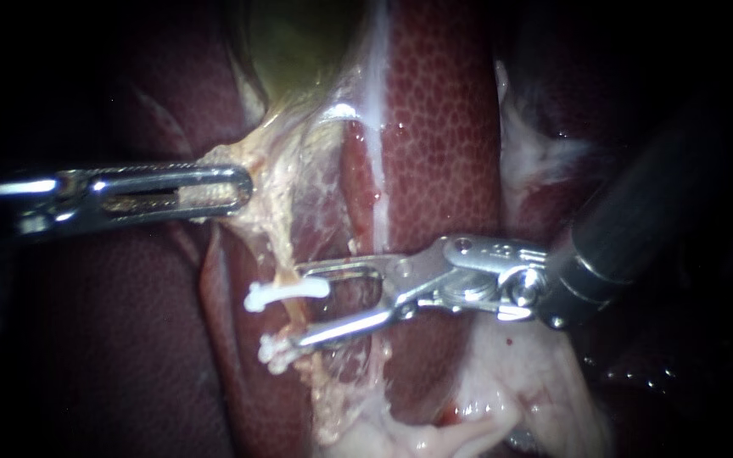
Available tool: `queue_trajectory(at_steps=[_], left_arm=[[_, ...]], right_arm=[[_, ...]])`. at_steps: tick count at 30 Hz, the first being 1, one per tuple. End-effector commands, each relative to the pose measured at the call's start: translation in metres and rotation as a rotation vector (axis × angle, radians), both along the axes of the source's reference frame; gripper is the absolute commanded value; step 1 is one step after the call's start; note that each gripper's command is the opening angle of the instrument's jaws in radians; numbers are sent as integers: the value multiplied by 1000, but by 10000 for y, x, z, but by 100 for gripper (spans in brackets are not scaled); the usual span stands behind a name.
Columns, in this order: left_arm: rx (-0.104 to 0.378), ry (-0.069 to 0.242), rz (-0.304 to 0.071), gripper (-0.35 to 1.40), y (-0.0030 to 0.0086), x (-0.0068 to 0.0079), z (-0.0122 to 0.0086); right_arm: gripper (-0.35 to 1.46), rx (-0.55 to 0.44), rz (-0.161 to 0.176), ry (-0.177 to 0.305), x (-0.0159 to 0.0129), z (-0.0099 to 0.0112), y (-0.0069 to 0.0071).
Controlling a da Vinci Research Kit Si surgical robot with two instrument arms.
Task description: Going back third clip left tube
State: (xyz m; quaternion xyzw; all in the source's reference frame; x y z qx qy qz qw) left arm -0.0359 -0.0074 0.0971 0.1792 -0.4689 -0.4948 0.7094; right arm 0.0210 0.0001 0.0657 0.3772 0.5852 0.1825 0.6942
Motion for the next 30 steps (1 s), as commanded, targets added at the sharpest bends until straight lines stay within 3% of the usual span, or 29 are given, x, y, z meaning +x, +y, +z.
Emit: queue_trajectory(at_steps=[1, 12, 19, 24, 30], left_arm=[[0, 0, 0, -35, 0, 1, -1], [0, -1, 1, -35, 1, 1, -1], [0, -1, 1, -35, 1, 1, -1], [0, -1, 0, -35, 1, 0, -1], [0, 0, 0, -35, 1, 0, -1]], right_arm=[[60, -5, -3, 4, -4, -2, 1], [60, -51, -6, 23, -60, -31, 18], [60, -98, 16, 22, -90, -65, 40], [60, -124, 28, 19, -109, -89, 54], [60, -139, 29, 28, -119, -106, 59]])
